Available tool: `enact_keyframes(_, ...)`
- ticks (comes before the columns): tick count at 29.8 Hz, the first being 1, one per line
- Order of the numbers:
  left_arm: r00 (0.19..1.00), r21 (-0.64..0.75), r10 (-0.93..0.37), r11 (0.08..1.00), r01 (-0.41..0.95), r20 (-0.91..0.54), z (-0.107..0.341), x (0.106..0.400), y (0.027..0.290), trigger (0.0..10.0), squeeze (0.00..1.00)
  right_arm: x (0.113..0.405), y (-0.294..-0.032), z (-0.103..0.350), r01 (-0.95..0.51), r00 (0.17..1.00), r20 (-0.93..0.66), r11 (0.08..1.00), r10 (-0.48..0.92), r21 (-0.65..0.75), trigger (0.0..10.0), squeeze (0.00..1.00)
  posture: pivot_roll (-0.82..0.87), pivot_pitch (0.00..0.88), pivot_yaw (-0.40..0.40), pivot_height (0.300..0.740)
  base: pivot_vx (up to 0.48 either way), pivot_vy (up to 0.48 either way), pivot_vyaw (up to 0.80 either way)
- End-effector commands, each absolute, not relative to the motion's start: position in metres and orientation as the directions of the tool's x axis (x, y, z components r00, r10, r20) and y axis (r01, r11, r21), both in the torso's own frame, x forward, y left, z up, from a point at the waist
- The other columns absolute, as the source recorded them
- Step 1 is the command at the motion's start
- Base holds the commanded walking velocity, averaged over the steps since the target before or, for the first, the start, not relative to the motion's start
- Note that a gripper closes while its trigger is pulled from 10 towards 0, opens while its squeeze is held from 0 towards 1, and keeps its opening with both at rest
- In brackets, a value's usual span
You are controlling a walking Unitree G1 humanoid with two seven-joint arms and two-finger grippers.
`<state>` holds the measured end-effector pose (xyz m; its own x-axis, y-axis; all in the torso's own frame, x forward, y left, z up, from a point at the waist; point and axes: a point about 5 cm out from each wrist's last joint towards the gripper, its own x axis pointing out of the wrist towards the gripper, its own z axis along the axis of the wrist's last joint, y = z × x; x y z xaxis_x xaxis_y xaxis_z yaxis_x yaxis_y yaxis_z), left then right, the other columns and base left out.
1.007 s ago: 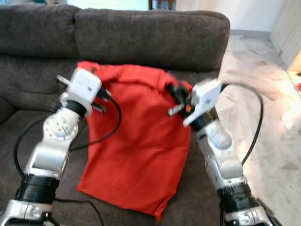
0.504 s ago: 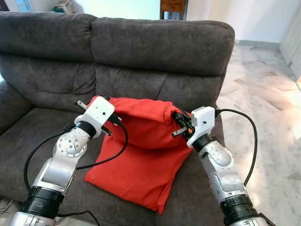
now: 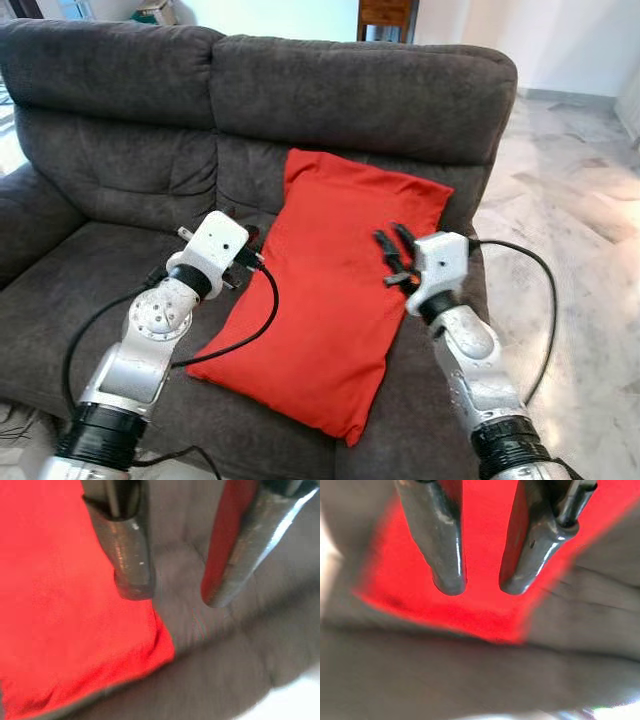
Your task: Move the pillow to the sofa from floor
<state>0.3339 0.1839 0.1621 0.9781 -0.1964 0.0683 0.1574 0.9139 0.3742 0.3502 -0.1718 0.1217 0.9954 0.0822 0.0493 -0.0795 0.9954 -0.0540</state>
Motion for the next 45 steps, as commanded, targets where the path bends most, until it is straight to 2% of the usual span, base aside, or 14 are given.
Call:
enact_keyframes(1,0.994,0.282,-0.1,0.953,0.109,-0.046,0.128,0.328,0.207,10.0,0.0,0.334,-0.201,0.085,0.099,0.99,-0.096,0.995,-0.099,-0.011,10.0,0.0,0.05,0.119,0.059,0.74,0.0,0.0,0.0)
enact_keyframes(2,0.984,0.235,-0.075,0.966,0.111,-0.16,0.097,0.321,0.216,10.0,0.0,0.311,-0.221,0.052,0.24,0.947,-0.218,0.971,-0.235,-0.002,10.0,0.0,0.04,0.116,0.063,0.74,0.0,0.0,0.0)
enact_keyframes(3,0.974,0.246,-0.069,0.961,0.122,-0.214,0.082,0.316,0.218,10.0,0.0,0.301,-0.227,0.041,0.284,0.927,-0.257,0.959,-0.275,-0.001,10.0,0.0,0.04,0.115,0.064,0.74,0.0,0.0,0.0)
enact_keyframes(4,0.974,0.246,-0.069,0.961,0.122,-0.214,0.082,0.316,0.218,10.0,0.0,0.301,-0.227,0.041,0.284,0.927,-0.257,0.959,-0.275,-0.001,10.0,0.0,0.04,0.115,0.064,0.74,0.0,0.0,0.0)
enact_keyframes(6,0.93,0.26,-0.049,0.953,0.153,-0.365,0.043,0.3,0.224,10.0,0.0,0.271,-0.24,0.009,0.384,0.852,-0.376,0.923,-0.364,-0.024,10.0,0.0,0.02,0.111,0.075,0.74,0.0,0.0,0.0)
enact_keyframes(11,0.838,0.301,-0.028,0.926,0.227,-0.545,0.0,0.273,0.224,10.0,0.0,0.223,-0.253,-0.03,0.489,0.727,-0.511,0.868,-0.459,-0.085,10.0,0.0,0.01,0.097,0.086,0.74,0.0,0.0,0.0)
enact_keyframes(14,0.772,0.32,-0.046,0.893,0.316,-0.634,-0.024,0.253,0.219,10.0,0.0,0.2,-0.256,-0.046,0.49,0.674,-0.56,0.859,-0.482,-0.149,10.0,0.0,0.0,0.08,0.089,0.74,0.0,0.0,0.0)
enact_keyframes(17,0.722,0.272,-0.054,0.905,0.327,-0.69,-0.04,0.238,0.214,10.0,0.0,0.186,-0.26,-0.054,0.52,0.633,-0.584,0.838,-0.509,-0.166,10.0,0.0,-0.02,0.058,0.082,0.74,0.0,0.0,0.0)
enact_keyframes(24,0.563,0.248,0.025,0.914,0.322,-0.826,-0.073,0.191,0.221,10.0,0.0,0.15,-0.253,-0.08,0.401,0.551,-0.72,0.891,-0.421,-0.214,10.0,0.0,-0.05,0.0,0.065,0.74,0.0,0.0,0.0)
enact_keyframes(27,0.554,0.239,0.046,0.929,0.281,-0.831,-0.076,0.185,0.222,10.0,0.0,0.139,-0.251,-0.086,0.387,0.513,-0.756,0.896,-0.406,-0.218,10.0,0.0,-0.04,0.0,0.063,0.74,0.0,0.0,0.0)
enact_keyframes(32,0.55,0.223,0.094,0.959,0.173,-0.83,-0.081,0.173,0.226,10.0,0.0,0.134,-0.243,-0.09,0.383,0.512,-0.78,0.909,-0.36,-0.168,10.0,0.0,-0.05,0.0,0.057,0.74,0.0,0.0,0.0)
enact_keyframes(37,0.536,0.198,0.083,0.967,0.161,-0.84,-0.085,0.166,0.221,10.0,0.0,0.133,-0.239,-0.092,0.376,0.515,-0.789,0.915,-0.336,-0.144,10.0,0.0,-0.05,0.0,0.052,0.74,0.0,0.0,0.0)
enact_keyframes(41,0.539,0.19,0.082,0.97,0.148,-0.838,-0.086,0.165,0.219,10.0,0.0,0.138,-0.229,-0.092,0.25,0.559,-0.788,0.958,-0.259,-0.137,10.0,0.0,-0.05,0.0,0.043,0.74,0.0,0.0,0.0)
enact_keyframes(45,0.537,0.182,0.076,0.972,0.147,-0.84,-0.088,0.163,0.217,10.0,0.0,0.134,-0.23,-0.093,0.288,0.545,-0.794,0.95,-0.269,-0.124,10.0,0.0,-0.04,0.0,0.041,0.74,0.0,0.0,0.0)
